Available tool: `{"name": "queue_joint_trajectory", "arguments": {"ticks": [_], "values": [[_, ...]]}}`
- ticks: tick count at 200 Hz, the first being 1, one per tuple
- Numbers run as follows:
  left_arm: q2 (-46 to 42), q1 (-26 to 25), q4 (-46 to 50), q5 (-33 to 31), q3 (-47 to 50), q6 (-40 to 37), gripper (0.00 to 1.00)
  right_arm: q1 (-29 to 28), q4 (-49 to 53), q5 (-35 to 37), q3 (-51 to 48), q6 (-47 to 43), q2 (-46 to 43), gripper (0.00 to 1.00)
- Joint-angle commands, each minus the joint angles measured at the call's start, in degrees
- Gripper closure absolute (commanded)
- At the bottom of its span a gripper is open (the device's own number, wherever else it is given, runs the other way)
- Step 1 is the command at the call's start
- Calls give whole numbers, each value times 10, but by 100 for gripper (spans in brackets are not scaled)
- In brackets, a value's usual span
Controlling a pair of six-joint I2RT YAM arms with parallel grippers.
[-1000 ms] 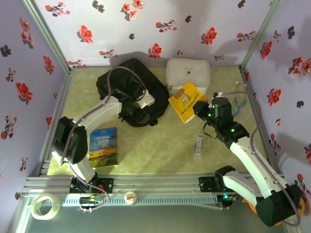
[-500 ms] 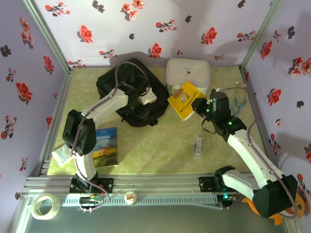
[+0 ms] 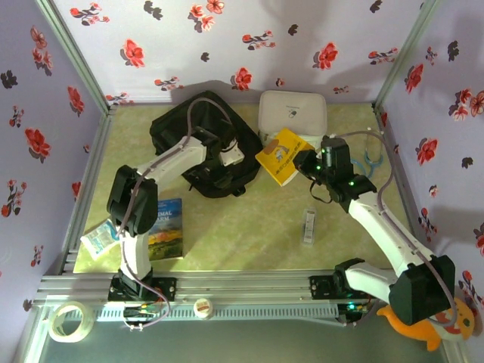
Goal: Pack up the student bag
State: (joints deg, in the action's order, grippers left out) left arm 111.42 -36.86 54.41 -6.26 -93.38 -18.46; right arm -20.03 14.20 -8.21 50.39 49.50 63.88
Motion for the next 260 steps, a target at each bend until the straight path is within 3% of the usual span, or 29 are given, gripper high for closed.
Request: {"name": "queue_joint_trajectory", "arguments": {"ticks": [1, 22, 38, 70, 116, 152, 180, 260], "values": [[14, -8, 16, -45, -25, -12, 39, 7, -59, -11, 28, 4, -2, 88], [17, -14, 14, -78, -36, -10, 47, 9, -61, -12, 25, 8, -3, 88], [4, -14, 8, -81, -44, -1, 52, 10, -62, -13, 23, 9, -6, 88], [-44, -14, -46, -88, -26, 15, 70, 15, -72, -8, 10, 14, -21, 88], [-72, -14, -61, -110, -5, 15, 86, 20, -53, 3, 3, 14, -43, 87], [-103, -14, -99, -138, -7, 57, 91, 20, -44, -4, -12, 13, -68, 87], [-150, -14, -174, -143, 14, 95, 93, 20, -62, -52, -24, 21, -67, 88], [-236, -15, -343, -93, 118, 92, 94, 18, -162, -150, -49, 111, -11, 87]]}}
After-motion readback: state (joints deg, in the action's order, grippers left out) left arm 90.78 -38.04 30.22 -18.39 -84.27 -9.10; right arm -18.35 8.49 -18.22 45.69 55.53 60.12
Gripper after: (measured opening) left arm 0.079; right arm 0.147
